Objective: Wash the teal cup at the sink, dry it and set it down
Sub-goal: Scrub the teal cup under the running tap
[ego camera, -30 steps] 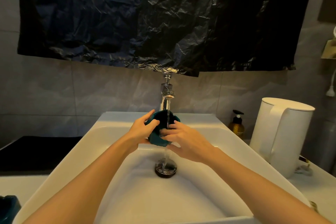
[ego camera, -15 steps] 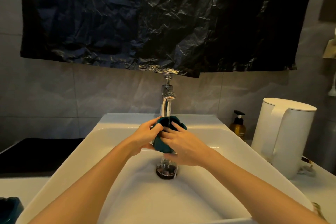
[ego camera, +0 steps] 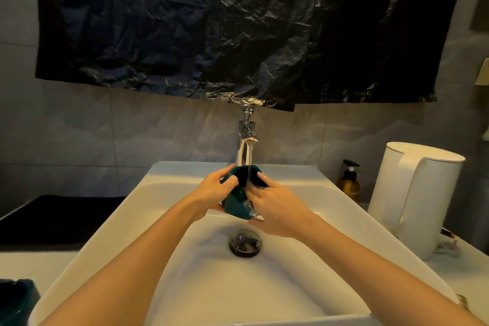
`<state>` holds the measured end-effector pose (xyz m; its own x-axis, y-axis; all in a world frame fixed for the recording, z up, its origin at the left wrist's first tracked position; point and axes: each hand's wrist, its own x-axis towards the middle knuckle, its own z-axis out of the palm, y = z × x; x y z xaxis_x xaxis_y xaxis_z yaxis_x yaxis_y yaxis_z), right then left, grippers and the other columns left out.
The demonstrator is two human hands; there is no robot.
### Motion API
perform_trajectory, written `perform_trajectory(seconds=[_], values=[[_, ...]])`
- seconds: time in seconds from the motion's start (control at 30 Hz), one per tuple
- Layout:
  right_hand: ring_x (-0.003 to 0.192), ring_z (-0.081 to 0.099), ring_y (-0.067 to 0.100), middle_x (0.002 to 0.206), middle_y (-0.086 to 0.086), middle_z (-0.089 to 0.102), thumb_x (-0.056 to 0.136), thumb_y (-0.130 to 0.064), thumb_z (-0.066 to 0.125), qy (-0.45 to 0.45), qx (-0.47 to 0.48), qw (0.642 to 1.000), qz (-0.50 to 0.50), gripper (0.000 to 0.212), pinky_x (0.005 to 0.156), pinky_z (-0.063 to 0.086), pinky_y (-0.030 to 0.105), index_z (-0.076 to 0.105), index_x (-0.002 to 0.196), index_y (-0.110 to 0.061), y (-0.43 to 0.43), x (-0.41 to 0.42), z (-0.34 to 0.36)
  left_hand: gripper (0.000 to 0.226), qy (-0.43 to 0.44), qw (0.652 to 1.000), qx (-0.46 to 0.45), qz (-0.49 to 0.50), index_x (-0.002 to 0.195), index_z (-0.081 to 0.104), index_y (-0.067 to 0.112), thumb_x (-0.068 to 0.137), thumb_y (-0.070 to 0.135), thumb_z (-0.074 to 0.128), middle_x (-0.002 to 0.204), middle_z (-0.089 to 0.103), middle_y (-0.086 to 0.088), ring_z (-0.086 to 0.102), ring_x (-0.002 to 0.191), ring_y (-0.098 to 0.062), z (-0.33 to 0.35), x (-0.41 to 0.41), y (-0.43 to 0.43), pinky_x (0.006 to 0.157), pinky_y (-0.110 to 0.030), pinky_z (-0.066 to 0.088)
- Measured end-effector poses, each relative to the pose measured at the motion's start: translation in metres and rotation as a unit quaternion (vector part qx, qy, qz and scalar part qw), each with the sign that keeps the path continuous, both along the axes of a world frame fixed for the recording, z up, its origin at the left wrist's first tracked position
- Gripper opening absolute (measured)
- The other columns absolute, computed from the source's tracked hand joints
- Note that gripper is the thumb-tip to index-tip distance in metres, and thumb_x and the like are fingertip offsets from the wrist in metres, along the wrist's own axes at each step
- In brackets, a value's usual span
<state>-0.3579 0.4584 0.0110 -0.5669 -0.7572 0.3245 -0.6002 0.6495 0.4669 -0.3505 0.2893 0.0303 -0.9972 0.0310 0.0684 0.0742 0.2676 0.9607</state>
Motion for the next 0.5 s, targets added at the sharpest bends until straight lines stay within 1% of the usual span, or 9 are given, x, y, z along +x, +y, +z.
perform_trajectory(seconds=[0.03,0.1,0.17,0.27,0.33,0.4,0.43,0.47,0.5], values=[[0.134,0.040,0.023,0.143,0.005,0.049,0.092,-0.041,0.051,-0.028,-0.013,0.999,0.008,0.061,0.119,0.013,0.035,0.036,0.145,-0.014,-0.001,0.002,-0.001,0.044,0.005,1.000,-0.001,0.006,0.142,0.037,0.029,0.099,0.022,0.041,0.130,0.052,-0.006,0.055,0.103,-0.022,0.000,0.000,-0.001,0.066,-0.032,0.057],[0.127,0.044,0.021,0.136,-0.004,0.054,0.090,-0.032,0.055,-0.125,-0.084,0.988,0.025,0.052,0.103,0.043,0.038,0.043,0.140,-0.023,-0.003,0.007,0.000,0.047,0.011,1.000,0.003,0.011,0.144,0.034,0.030,0.098,0.020,0.041,0.126,0.051,-0.004,0.055,0.100,-0.021,0.000,0.000,-0.003,0.061,-0.029,0.056],[0.121,0.049,0.023,0.126,-0.004,0.060,0.086,-0.020,0.058,-0.182,-0.167,0.968,0.053,0.038,0.089,0.051,0.040,0.058,0.124,-0.021,-0.006,0.007,-0.003,0.048,0.018,1.000,-0.003,0.007,0.145,0.031,0.031,0.099,0.020,0.040,0.124,0.051,-0.002,0.057,0.098,-0.021,0.000,0.000,-0.003,0.059,-0.026,0.055],[0.100,0.060,0.024,0.110,0.001,0.069,0.084,-0.008,0.059,-0.249,-0.218,0.942,0.063,0.032,0.083,0.053,0.039,0.065,0.114,-0.018,-0.008,0.006,-0.012,0.050,0.034,0.999,-0.031,0.006,0.145,0.029,0.032,0.099,0.019,0.041,0.134,0.047,-0.004,0.053,0.106,-0.023,0.002,0.000,-0.003,0.063,-0.025,0.055],[0.106,0.058,0.024,0.113,0.003,0.068,0.086,-0.006,0.056,-0.183,-0.160,0.969,0.041,0.038,0.095,0.047,0.032,0.062,0.120,-0.021,-0.002,0.003,-0.010,0.050,0.046,0.998,-0.044,0.007,0.145,0.029,0.032,0.098,0.018,0.041,0.136,0.046,-0.004,0.050,0.109,-0.023,0.002,-0.001,-0.004,0.067,-0.027,0.053],[0.115,0.056,0.022,0.114,0.003,0.069,0.087,-0.006,0.054,-0.032,-0.054,0.998,0.027,0.036,0.116,0.017,0.028,0.063,0.119,-0.020,0.006,-0.001,-0.001,0.050,0.051,0.998,-0.045,0.013,0.145,0.029,0.032,0.098,0.018,0.041,0.136,0.044,-0.004,0.048,0.109,-0.021,0.004,-0.001,-0.004,0.071,-0.029,0.051],[0.117,0.056,0.022,0.113,0.004,0.069,0.087,-0.006,0.053,0.005,-0.018,1.000,0.017,0.034,0.117,0.004,0.029,0.063,0.118,-0.018,0.005,0.002,0.003,0.050,0.055,0.997,-0.043,0.016,0.145,0.030,0.032,0.098,0.018,0.042,0.136,0.044,-0.004,0.047,0.110,-0.021,0.005,-0.001,-0.004,0.073,-0.030,0.050],[0.118,0.056,0.022,0.114,0.006,0.069,0.088,-0.007,0.052,0.011,-0.001,1.000,0.004,0.034,0.118,0.006,0.031,0.062,0.119,-0.017,-0.001,0.005,0.003,0.050,0.060,0.997,-0.043,0.015,0.145,0.030,0.031,0.098,0.018,0.042,0.137,0.044,-0.004,0.047,0.110,-0.020,0.005,-0.002,-0.003,0.076,-0.031,0.050],[0.117,0.056,0.024,0.115,0.008,0.068,0.090,-0.007,0.051,-0.029,-0.019,0.999,-0.011,0.034,0.115,0.021,0.032,0.059,0.122,-0.015,-0.008,0.010,0.002,0.050,0.066,0.996,-0.050,0.012,0.145,0.030,0.030,0.098,0.017,0.042,0.137,0.044,-0.004,0.047,0.109,-0.019,0.005,-0.001,-0.002,0.079,-0.030,0.049]])
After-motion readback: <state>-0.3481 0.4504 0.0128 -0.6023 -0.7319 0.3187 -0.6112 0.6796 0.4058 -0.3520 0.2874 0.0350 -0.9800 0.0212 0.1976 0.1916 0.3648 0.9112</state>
